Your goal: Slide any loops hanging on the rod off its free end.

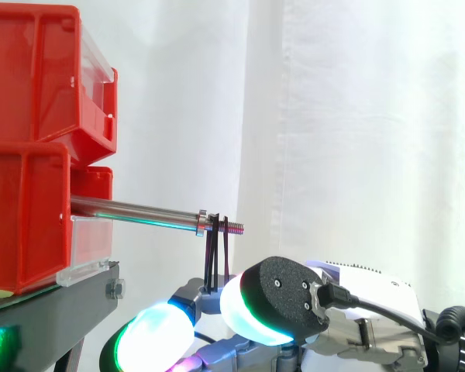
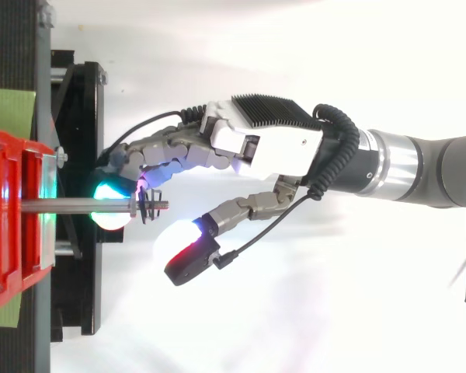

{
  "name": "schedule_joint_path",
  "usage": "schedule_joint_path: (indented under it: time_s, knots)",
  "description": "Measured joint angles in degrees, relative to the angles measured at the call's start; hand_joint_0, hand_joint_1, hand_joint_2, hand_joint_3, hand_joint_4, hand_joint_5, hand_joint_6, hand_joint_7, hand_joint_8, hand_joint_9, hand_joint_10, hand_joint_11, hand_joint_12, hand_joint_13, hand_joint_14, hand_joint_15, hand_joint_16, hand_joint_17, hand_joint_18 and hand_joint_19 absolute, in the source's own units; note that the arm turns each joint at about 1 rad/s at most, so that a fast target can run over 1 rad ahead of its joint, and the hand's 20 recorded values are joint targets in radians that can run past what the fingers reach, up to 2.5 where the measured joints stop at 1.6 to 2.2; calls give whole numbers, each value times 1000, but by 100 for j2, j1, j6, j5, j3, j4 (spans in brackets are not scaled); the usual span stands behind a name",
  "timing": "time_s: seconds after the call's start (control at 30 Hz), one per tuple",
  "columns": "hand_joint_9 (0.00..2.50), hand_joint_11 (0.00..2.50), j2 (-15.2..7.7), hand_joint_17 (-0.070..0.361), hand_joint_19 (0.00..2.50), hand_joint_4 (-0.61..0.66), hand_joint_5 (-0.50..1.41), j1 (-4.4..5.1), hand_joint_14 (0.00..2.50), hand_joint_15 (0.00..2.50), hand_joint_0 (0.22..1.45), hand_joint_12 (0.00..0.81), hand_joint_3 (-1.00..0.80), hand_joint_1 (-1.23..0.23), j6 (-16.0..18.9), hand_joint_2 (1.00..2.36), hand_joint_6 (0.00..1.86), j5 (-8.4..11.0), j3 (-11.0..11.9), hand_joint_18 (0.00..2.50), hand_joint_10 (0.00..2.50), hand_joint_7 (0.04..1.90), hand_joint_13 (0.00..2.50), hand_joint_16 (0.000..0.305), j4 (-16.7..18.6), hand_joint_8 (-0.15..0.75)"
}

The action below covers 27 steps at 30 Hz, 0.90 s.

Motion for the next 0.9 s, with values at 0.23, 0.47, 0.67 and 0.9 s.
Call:
schedule_joint_path:
  time_s: [0.23, 0.47, 0.67, 0.9]
  knots:
    - [782, 209, 1, 100, 369, 279, -163, -2, 2, 56, 592, 324, -442, -560, -20, 1004, 503, -123, 69, 570, 5, 970, 507, 44, 98, 282]
    - [795, 215, 0, 99, 371, 287, -153, -21, 0, 49, 593, 321, -443, -558, -7, 1005, 503, -149, 81, 576, 6, 991, 507, 44, 117, 284]
    - [807, 223, 0, 99, 370, 292, -145, -49, 0, 48, 596, 316, -443, -557, 9, 1004, 503, -150, 81, 578, 6, 1001, 506, 44, 128, 284]
    - [815, 219, 2, 98, 370, 296, -143, -135, 2, 51, 597, 314, -440, -556, 64, 1004, 503, -235, 85, 579, 5, 1004, 503, 44, 239, 282]
